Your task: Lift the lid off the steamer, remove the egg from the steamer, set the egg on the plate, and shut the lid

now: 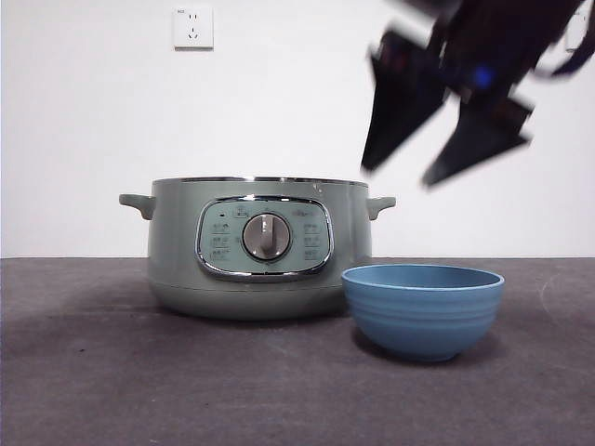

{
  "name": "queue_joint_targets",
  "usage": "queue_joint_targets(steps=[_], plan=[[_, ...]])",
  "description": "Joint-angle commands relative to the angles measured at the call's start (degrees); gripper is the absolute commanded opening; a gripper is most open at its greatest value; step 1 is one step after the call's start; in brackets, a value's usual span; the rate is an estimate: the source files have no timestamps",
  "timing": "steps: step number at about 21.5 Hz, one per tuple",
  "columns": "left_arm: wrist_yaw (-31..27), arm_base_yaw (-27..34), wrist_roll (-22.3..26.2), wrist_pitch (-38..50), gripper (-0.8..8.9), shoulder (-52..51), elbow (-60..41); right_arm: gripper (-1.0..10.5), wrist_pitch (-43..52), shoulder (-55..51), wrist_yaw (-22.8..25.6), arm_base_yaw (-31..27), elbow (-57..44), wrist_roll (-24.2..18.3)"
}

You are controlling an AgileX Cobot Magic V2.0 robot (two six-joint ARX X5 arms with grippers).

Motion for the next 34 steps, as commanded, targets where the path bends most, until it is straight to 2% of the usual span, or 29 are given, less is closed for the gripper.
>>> queue_joint_targets(steps=[1, 7, 13, 17, 26, 34], plan=[[0.17, 0.09, 0.63, 6.45, -0.08, 1.92, 0.31, 4.1, -1.57, -7.1, 0.17, 0.13, -0.44, 1.55], [0.39, 0.07, 0.76, 17.62, -0.08, 13.33, 0.31, 4.1, -9.03, -25.62, 0.17, 0.13, -0.44, 4.85], [0.35, -1.29, 0.79, 30.05, -0.08, 26.64, 0.31, 4.1, -12.31, -36.06, 0.15, 0.13, -0.44, 8.63], [-0.02, -2.05, 1.99, 37.09, -0.08, 34.16, 0.31, 4.1, -12.59, -38.03, 0.13, 0.13, -0.44, 9.07], [-0.2, -2.1, 2.69, 45.33, -0.08, 42.29, 0.31, 4.1, -14.29, -38.03, 0.13, 0.13, -0.44, 9.99], [-2.12, -2.1, 3.76, 48.26, -0.08, 47.52, 0.31, 4.1, -14.43, -38.03, 0.13, 0.13, -0.44, 10.6]])
